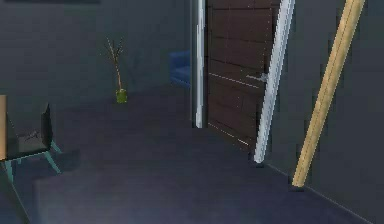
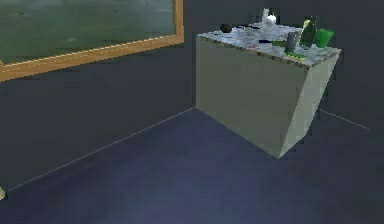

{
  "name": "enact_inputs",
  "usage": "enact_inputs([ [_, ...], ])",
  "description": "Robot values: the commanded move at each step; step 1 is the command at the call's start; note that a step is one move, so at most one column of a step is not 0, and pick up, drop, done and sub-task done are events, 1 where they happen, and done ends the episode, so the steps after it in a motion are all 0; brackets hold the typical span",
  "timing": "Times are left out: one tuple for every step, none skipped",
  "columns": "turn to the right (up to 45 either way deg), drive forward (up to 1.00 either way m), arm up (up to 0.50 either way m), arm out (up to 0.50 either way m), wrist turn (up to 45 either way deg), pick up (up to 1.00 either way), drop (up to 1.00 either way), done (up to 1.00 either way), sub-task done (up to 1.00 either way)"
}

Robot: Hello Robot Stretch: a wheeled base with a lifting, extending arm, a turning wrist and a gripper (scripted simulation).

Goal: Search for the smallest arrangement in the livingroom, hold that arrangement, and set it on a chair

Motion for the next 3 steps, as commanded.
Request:
enact_inputs([
  [6.0,0.0,0.0,0.0,0.0,0.0,0.0,0.0,0.0],
  [0.0,0.45,0.0,0.0,0.0,0.0,0.0,0.0,0.0],
  [-42.0,0.0,0.0,0.0,0.0,0.0,0.0,0.0,0.0],
])
